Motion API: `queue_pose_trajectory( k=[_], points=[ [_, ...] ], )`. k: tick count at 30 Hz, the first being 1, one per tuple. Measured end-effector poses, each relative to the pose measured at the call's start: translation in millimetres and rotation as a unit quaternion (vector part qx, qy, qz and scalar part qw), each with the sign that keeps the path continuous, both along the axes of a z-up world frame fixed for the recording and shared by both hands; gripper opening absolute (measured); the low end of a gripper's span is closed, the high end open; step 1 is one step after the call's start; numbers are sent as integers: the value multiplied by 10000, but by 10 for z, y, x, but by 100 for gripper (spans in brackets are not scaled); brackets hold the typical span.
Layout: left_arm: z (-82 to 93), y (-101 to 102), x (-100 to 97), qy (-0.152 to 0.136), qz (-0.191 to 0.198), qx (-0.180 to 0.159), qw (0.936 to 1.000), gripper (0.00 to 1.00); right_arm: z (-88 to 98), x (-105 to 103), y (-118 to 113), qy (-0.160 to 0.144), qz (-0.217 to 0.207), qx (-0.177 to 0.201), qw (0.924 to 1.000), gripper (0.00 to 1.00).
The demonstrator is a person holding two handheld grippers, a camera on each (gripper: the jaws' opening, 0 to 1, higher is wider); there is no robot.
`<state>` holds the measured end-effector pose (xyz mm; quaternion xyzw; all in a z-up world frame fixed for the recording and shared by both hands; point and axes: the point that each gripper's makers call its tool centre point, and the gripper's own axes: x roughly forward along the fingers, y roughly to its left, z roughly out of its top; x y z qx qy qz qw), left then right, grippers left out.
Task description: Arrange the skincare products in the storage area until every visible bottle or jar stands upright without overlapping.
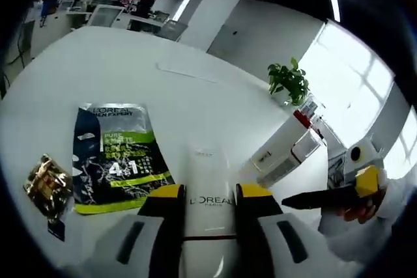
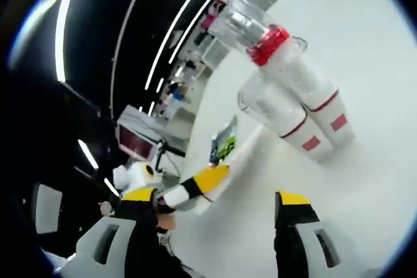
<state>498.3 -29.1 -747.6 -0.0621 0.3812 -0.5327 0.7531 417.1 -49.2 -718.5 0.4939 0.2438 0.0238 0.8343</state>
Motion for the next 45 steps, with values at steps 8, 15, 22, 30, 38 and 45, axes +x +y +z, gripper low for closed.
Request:
queue_pose_trajectory(
  k=[8, 15, 22, 30, 38, 45],
  points=[
    [2, 68, -325, 272, -360, -44, 9990, 26, -165, 77, 10, 264, -291, 344, 9986, 69],
    [-39, 136, -426, 477, -640, -74, 9968, 26, -247, 127, -14, 348, -382, 327, 9981, 71],
    [-46, 154, -608, 763, -908, -236, 9927, 26, -376, 110, -95, 531, -559, 364, 9964, 55],
    [-15, 140, -891, 690, -1184, -306, 9901, 27, -502, 94, -206, 698, -789, 496, 9932, 33],
    [-19, 173, -944, 626, -1252, -363, 9895, 27, -592, 49, -203, 816, -809, 662, 9912, 16],
    [-29, 205, -1009, 509, -1339, -345, 9891, 27, -600, 16, -204, 864, -817, 901, 9888, 7]
  ],
)
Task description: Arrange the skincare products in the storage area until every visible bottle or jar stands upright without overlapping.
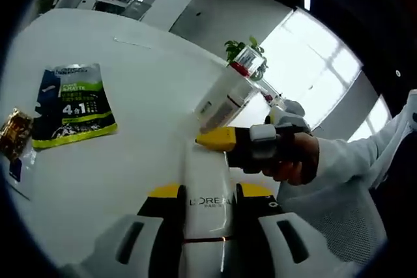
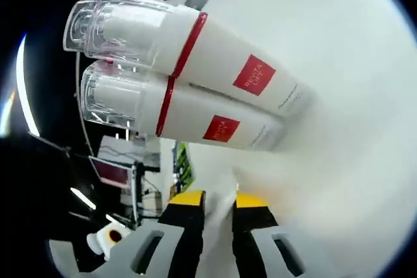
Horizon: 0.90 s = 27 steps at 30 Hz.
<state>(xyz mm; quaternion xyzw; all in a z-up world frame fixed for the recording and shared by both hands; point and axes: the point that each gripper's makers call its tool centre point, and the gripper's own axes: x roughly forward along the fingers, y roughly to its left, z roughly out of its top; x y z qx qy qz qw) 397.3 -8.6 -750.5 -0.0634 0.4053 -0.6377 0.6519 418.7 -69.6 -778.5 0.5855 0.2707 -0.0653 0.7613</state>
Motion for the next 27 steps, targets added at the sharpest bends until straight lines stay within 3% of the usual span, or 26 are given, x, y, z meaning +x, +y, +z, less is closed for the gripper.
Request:
queue_pose_trajectory(
  k=[1, 2, 7, 10, 13, 17, 21, 24, 27],
  points=[
    [2, 0, -9, -17, -7, -11, 10000, 27, 65, 28, 8, -64, -166, 300, 9994, 5],
    [-6, 4, -33, -71, -61, 6, 10000, 27, 89, 27, 7, -73, -149, 332, 9993, 3],
    [-71, 2, -148, -347, -368, 177, 9986, 26, 292, 54, 86, -394, 445, -536, 9968, 0],
    [-51, -13, -156, -389, -406, 108, 9984, 26, 354, 71, 59, -502, 550, -810, 9939, 0],
    [2, -36, -145, -509, -448, 8, 9977, 26, 431, 75, 68, -595, 538, -731, 9941, 0],
    [53, -56, -146, -547, -560, -36, 9969, 26, 574, 90, 93, -922, 760, -1118, 9865, 0],
    [156, -74, -124, -456, -598, -278, 9968, 26, 755, 107, 138, -1269, 1135, -1573, 9728, 0],
    [243, -95, -118, -367, -626, -462, 9963, 25, 909, 119, 199, -1620, 1551, -1962, 9546, 0],
    [325, -106, -107, -288, -671, -585, 9956, 25, 979, 114, 225, -1797, 1806, -2157, 9426, 0]
  ],
)
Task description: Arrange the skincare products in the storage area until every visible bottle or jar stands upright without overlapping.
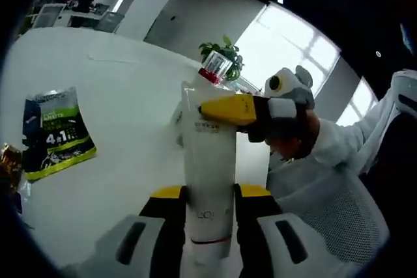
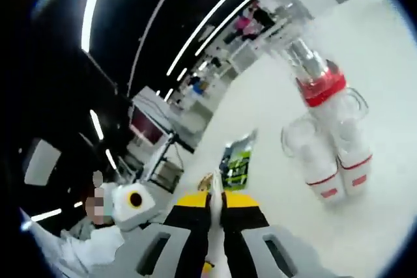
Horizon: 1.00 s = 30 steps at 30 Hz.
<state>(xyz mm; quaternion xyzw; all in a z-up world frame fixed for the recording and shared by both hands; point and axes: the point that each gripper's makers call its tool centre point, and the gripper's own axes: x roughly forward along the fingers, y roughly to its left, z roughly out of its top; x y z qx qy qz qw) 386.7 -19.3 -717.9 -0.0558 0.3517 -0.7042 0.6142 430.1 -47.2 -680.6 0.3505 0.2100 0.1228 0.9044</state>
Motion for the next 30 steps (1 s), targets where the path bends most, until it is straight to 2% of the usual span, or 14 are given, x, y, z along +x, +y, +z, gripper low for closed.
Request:
queue_pose_trajectory(
  k=[2, 8, 14, 19, 20, 24, 25, 26, 27, 28, 30],
  points=[
    [56, -19, -12, -59, -64, -73, 9999, 24, 29, -13, 8, -102, 208, -241, 9994, 0],
    [199, -59, 49, -234, -143, -298, 9992, 20, 127, -69, 36, -452, 722, -550, 9948, 0],
    [205, -83, 70, -518, -331, -268, 9977, 27, 251, -109, 102, -899, 1256, -1023, 9827, 0],
    [165, -109, 63, -675, -530, -212, 9961, 36, 319, -159, 167, -1123, 1635, -1149, 9734, 0],
    [119, -98, 45, -879, -684, -122, 9937, 38, 332, -172, 180, -1182, 1710, -1213, 9706, 0],
    [40, -85, -123, -1209, -1215, 29, 9852, 37, 348, -195, 233, -1416, 2084, -1304, 9589, 0],
    [5, -88, -161, -1380, -1355, 92, 9811, 37, 367, -216, 270, -1529, 2244, -1355, 9528, 0],
    [-23, -94, -176, -1550, -1437, 128, 9773, 38, 370, -218, 276, -1528, 2253, -1352, 9527, 0],
    [-56, -55, -102, -1718, -1517, 143, 9733, 39, 376, -224, 290, -1561, 2312, -1377, 9504, 0],
    [-84, -47, -135, -1833, -1674, 161, 9686, 38, 388, -235, 312, -1619, 2395, -1426, 9466, 0],
    [-85, -62, -199, -1708, -1755, 179, 9694, 35, 408, -264, 356, -1741, 2578, -1478, 9388, 0]
  ],
)
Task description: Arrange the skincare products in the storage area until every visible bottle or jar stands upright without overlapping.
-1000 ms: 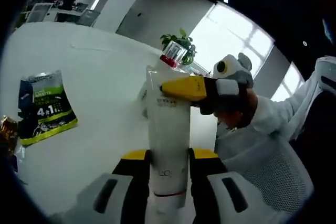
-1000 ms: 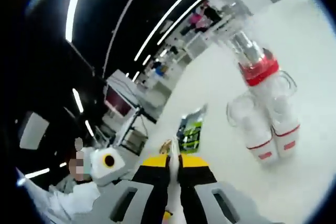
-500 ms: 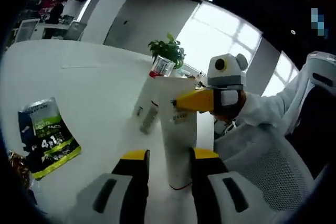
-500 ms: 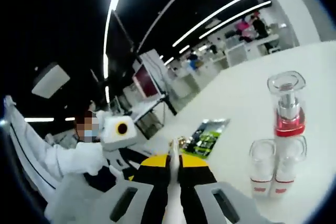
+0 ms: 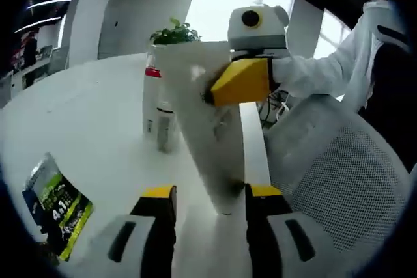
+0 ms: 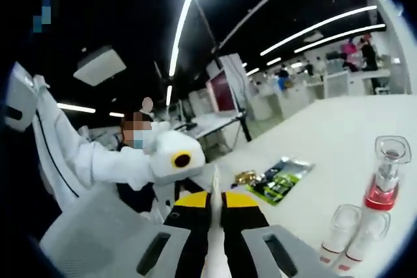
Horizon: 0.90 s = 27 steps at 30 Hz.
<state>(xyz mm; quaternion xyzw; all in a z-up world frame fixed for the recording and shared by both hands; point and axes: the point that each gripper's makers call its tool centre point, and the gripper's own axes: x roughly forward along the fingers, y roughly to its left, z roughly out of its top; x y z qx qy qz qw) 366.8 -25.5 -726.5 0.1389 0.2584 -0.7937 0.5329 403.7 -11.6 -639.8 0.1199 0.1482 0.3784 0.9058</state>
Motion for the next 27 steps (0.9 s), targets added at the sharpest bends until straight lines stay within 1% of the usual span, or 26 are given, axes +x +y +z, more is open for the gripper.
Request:
queue_pose_trajectory(
  k=[2, 4, 6, 7, 8, 9, 10, 11, 14, 15, 16, 17, 19, 21, 23, 25, 26, 27],
  points=[
    [28, -17, -19, 18, -53, -66, 10000, 33, 21, -38, 40, -152, 206, -60, 9997, 0],
    [99, -55, -31, -89, -160, -267, 9995, 33, 37, -86, 69, -224, 458, -36, 9987, 0],
    [161, -84, -93, -69, -198, -305, 9993, 33, 33, -99, 52, -270, 494, -53, 9984, 0],
    [179, -88, -105, -123, -251, -368, 9989, 32, 35, -117, 43, -315, 555, -34, 9980, 0],
    [201, -107, -106, -378, -374, -547, 9971, 32, 38, -130, 41, -367, 605, -37, 9975, 0],
    [181, -106, -89, -470, -406, -556, 9965, 32, 47, -155, 48, -437, 705, -45, 9965, 0],
    [178, -98, -108, -455, -416, -533, 9967, 32, 54, -195, 65, -531, 831, -81, 9951, 0],
    [179, -92, -140, -485, -468, -565, 9961, 31, 61, -221, 68, -689, 927, -177, 9932, 0],
    [193, -79, -198, -594, -664, -659, 9938, 24, 57, -258, 55, -706, 958, -150, 9928, 0],
    [211, -78, -255, -621, -777, -730, 9924, 20, 59, -254, 44, -690, 941, -115, 9931, 0],
    [219, -77, -280, -580, -812, -732, 9923, 18, 62, -258, 38, -685, 926, -92, 9933, 0],
    [221, -96, -257, -594, -708, -694, 9933, 18, 63, -269, 36, -675, 930, -69, 9934, 0],
    [204, -88, -259, -562, -724, -670, 9935, 16, 72, -301, 45, -704, 968, -61, 9928, 0],
    [196, -80, -268, -460, -695, -620, 9946, 15, 76, -323, 50, -714, 984, -94, 9925, 1],
    [200, -83, -283, -582, -700, -641, 9938, 15, 83, -326, 37, -686, 960, -125, 9929, 2],
    [188, -102, -236, -709, -667, -619, 9933, 14, 96, -324, 22, -605, 933, -61, 9938, 3],
    [182, -115, -198, -872, -663, -635, 9920, 14, 95, -324, 18, -608, 920, -69, 9939, 3],
    [175, -121, -197, -902, -653, -614, 9919, 14, 93, -321, 13, -618, 905, -93, 9939, 3]
  ],
)
